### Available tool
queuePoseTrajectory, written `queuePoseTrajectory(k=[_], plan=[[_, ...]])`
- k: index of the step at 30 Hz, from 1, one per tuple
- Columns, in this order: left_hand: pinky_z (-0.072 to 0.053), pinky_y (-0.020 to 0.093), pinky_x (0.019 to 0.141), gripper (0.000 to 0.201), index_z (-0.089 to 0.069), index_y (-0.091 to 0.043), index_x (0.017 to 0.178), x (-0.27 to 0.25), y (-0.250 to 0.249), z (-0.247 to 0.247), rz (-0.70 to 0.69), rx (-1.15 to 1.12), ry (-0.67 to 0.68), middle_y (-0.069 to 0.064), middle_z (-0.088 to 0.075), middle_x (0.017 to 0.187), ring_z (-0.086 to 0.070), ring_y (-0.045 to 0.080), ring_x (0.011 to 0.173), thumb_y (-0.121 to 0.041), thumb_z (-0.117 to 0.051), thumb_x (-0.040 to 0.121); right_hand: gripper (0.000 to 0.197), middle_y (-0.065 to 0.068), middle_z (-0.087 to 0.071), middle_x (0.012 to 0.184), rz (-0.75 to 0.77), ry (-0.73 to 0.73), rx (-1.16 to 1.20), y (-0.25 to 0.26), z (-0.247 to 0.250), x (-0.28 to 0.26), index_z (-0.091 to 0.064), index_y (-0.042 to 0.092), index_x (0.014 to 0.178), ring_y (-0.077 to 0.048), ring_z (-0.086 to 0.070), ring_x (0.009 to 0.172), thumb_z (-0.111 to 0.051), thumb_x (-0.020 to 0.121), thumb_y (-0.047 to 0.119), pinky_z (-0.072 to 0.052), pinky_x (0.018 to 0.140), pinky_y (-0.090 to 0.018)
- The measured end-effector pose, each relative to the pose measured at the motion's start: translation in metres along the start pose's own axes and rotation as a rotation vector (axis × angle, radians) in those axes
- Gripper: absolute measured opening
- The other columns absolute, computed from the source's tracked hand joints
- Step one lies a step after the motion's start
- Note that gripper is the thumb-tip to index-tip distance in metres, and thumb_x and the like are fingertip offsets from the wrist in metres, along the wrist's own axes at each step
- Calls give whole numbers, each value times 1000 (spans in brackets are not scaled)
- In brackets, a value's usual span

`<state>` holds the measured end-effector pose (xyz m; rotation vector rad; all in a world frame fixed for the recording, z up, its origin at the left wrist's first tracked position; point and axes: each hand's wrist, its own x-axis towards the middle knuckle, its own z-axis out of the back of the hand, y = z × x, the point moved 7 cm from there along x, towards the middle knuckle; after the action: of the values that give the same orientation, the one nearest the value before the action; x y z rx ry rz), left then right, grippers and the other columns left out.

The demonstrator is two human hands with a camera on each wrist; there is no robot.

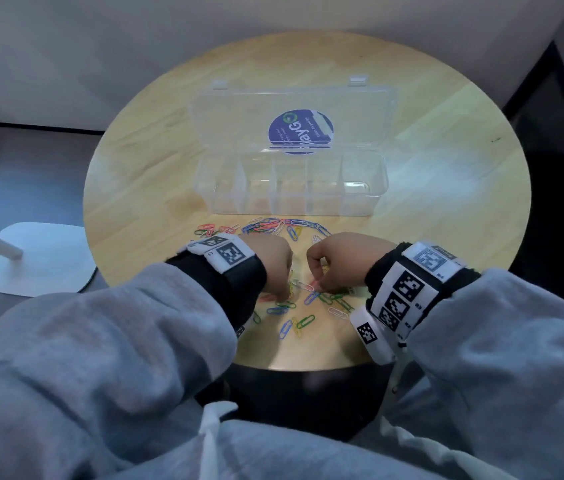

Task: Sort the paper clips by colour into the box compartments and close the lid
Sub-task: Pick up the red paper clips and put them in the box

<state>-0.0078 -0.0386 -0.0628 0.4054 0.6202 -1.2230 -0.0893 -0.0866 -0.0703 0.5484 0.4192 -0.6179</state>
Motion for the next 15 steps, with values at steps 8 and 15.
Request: queuePoseTrajectory(k=[8, 15], plan=[[-39, 24, 60, 6, -65, -22, 75, 1, -4, -3, -22, -17, -14, -6, -55, 63, -56, 18, 73, -24, -71, 75, 15, 10, -44, 71, 11, -44, 31, 0, 1, 4, -53, 23, 80, -20, -51, 80, -67, 79, 19, -39, 65, -28], [-36, 22, 55, 23, -52, -23, 60, 4, -4, -5, -43, -40, -16, -8, -51, 59, -53, 16, 72, -20, -67, 77, 14, 11, -47, 69, 24, 0, 17, 2, 0, 3, -56, 23, 77, -18, -50, 73, -62, 81, 11, -41, 63, -26]])
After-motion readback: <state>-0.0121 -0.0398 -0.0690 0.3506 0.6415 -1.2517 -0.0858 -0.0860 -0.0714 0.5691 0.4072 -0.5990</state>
